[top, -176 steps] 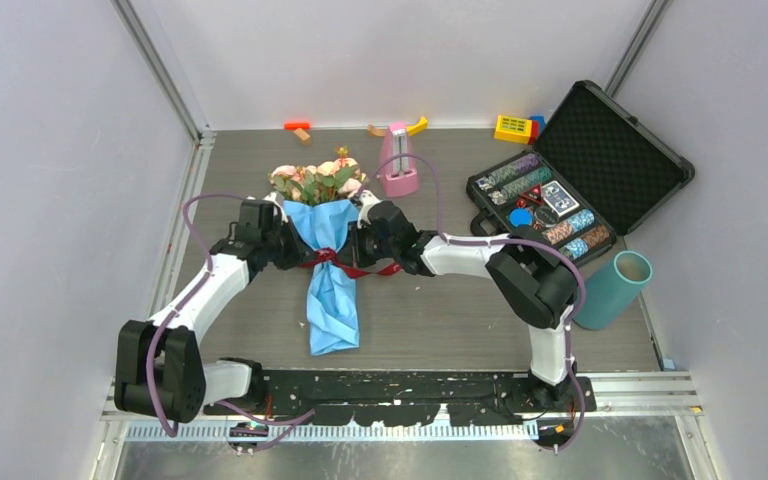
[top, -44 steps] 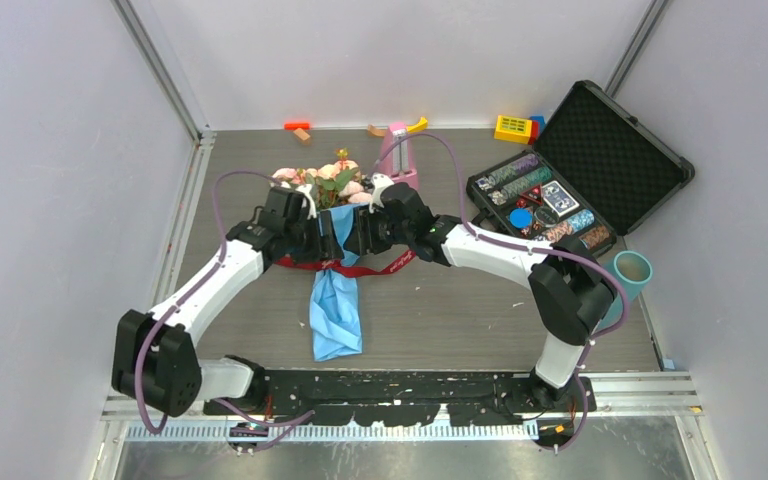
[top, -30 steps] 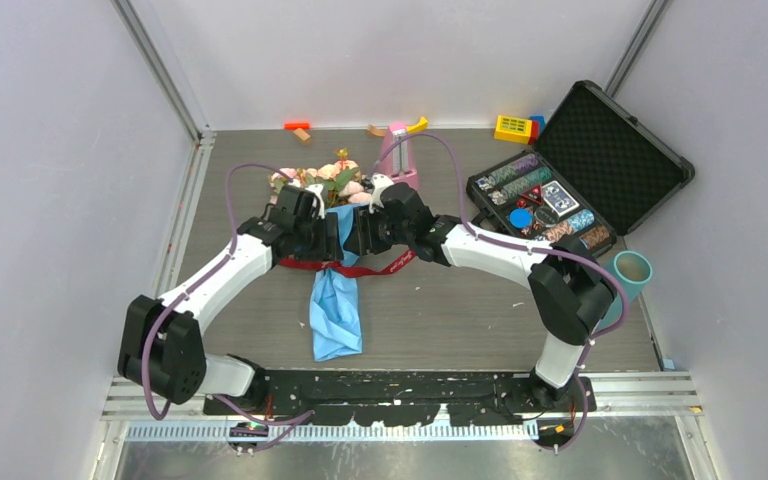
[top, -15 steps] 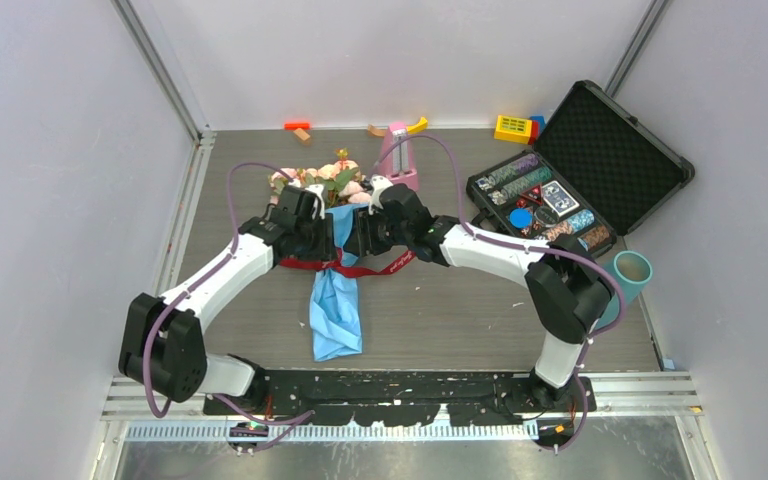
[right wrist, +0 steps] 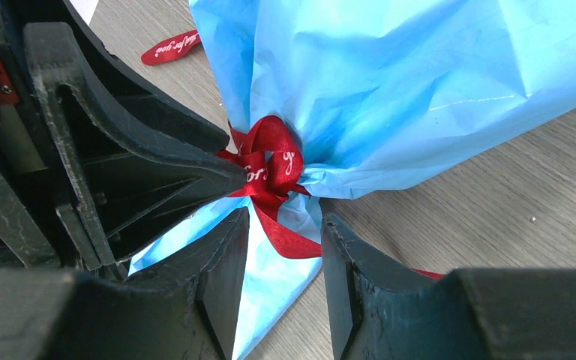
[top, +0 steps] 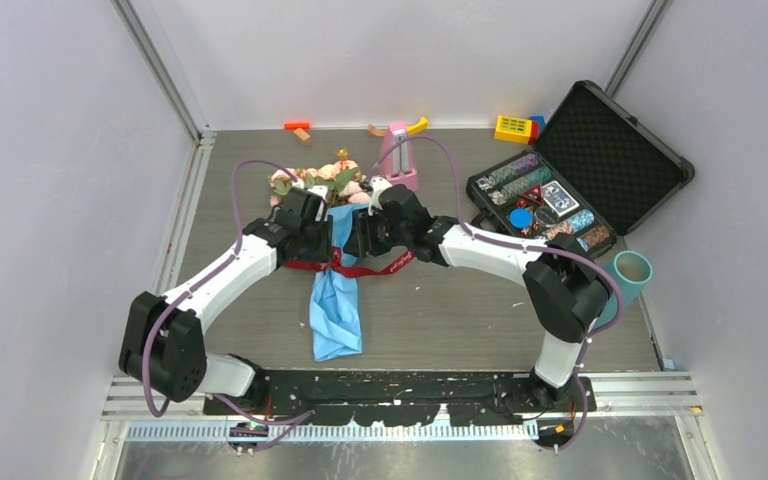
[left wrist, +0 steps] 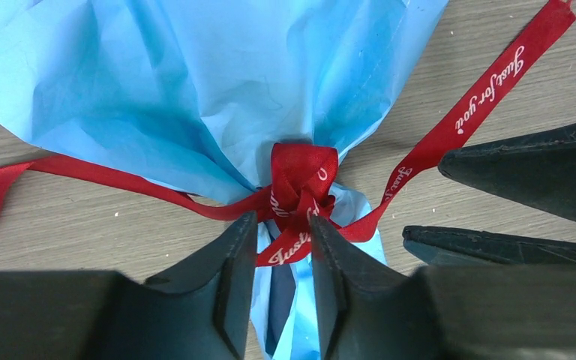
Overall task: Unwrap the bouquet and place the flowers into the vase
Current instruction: Untie the ribbon from the wrapping paper.
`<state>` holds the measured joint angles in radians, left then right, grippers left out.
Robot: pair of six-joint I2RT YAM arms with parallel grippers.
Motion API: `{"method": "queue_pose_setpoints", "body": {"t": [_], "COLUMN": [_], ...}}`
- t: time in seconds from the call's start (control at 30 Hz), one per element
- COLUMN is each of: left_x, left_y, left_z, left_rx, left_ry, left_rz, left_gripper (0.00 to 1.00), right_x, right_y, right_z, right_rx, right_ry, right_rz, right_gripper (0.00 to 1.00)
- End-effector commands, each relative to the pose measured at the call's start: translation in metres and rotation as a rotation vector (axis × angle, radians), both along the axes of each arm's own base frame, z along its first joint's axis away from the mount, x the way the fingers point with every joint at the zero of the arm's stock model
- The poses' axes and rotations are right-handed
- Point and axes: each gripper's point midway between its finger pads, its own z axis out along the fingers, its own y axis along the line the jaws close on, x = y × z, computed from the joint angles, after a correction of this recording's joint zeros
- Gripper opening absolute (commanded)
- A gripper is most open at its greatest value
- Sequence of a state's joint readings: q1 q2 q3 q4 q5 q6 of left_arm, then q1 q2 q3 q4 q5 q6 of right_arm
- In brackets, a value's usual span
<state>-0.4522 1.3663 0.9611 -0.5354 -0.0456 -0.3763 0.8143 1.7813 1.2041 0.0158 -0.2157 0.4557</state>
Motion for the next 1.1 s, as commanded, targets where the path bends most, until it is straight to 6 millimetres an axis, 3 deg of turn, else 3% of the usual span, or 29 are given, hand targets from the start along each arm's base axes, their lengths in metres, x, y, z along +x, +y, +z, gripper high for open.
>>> {"method": "queue_pose_setpoints", "body": {"t": [0.0, 0.17, 0.4, 0.77, 1.07], "left_x": [0.009, 0.008, 0.000, -0.014, -0.012], "left_y": [-0.004, -0.005, 0.001, 0.005, 0.004], "left_z": [0.009, 0.011, 0.015, 0.010, 0.011], "left_rx": [-0.006, -0.016, -0.012, -0.024, -0.025], "left_ry": [-0.042, -0.041, -0.046, -0.034, -0.035], "left_rz": [-0.010, -0.009, 0.005, 0.015, 0.011], "left_gripper": [0.29, 0.14, 0.01, 0.00, 0.00], "right_x": [0.004, 0.005, 0.014, 0.021, 0.016], "right_y": [0.005, 0.006, 0.018, 0.046, 0.056], "right_z": [0.012, 0.012, 0.013, 0.009, -0.003], "right_rx": [0.036, 0.036, 0.042, 0.091, 0.097], "right_ry": [-0.016, -0.015, -0.004, 0.030, 0.063], "right_rz": [0.004, 0.000, 0.001, 0.029, 0.056], "right_gripper": [0.46, 0.46, 0.47, 0.48, 0.41]}}
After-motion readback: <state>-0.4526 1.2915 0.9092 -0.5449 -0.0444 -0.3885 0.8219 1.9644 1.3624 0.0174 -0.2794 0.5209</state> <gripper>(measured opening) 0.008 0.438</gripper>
